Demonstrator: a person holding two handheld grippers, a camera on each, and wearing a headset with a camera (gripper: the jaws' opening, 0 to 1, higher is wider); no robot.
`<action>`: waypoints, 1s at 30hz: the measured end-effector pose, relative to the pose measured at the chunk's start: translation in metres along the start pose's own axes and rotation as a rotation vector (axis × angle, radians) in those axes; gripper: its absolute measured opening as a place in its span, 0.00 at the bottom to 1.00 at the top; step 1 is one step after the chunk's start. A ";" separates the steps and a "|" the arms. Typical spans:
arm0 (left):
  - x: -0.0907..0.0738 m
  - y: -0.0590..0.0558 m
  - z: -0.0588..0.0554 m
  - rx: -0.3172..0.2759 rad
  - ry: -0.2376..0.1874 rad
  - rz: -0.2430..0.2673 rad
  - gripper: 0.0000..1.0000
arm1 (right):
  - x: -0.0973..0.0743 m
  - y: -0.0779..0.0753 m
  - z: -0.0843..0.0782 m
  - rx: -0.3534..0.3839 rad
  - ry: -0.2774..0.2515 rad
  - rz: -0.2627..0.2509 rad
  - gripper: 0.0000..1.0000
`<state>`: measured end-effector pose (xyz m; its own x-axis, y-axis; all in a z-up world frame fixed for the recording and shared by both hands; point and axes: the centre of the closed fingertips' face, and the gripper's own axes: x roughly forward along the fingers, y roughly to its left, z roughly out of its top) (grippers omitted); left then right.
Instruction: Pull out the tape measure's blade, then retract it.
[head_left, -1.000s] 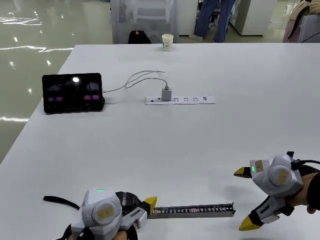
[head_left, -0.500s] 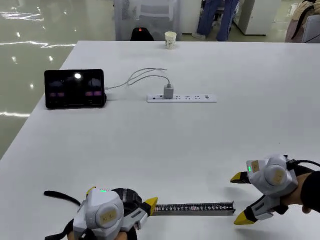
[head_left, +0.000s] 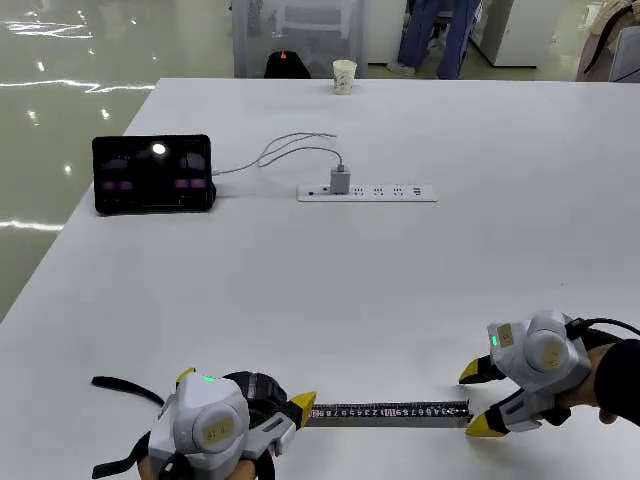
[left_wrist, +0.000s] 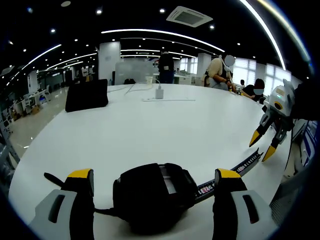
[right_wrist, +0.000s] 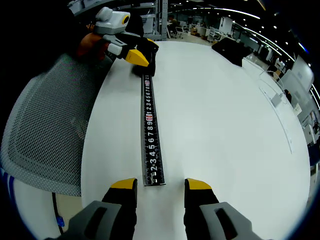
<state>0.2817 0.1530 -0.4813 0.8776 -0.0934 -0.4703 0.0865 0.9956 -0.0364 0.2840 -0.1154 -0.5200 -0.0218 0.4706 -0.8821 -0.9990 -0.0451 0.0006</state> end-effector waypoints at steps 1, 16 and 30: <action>0.000 0.000 0.000 0.001 -0.001 0.000 0.97 | 0.000 0.000 0.000 -0.003 0.001 0.002 0.33; 0.000 0.001 -0.003 -0.003 0.010 0.002 0.96 | 0.007 0.007 0.000 -0.060 0.022 0.028 0.14; -0.002 0.003 -0.005 -0.007 0.020 -0.001 0.87 | 0.007 0.009 0.002 -0.095 0.060 0.028 0.12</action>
<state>0.2780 0.1557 -0.4853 0.8677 -0.0938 -0.4881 0.0836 0.9956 -0.0428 0.2747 -0.1110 -0.5254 -0.0448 0.4140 -0.9092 -0.9897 -0.1424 -0.0161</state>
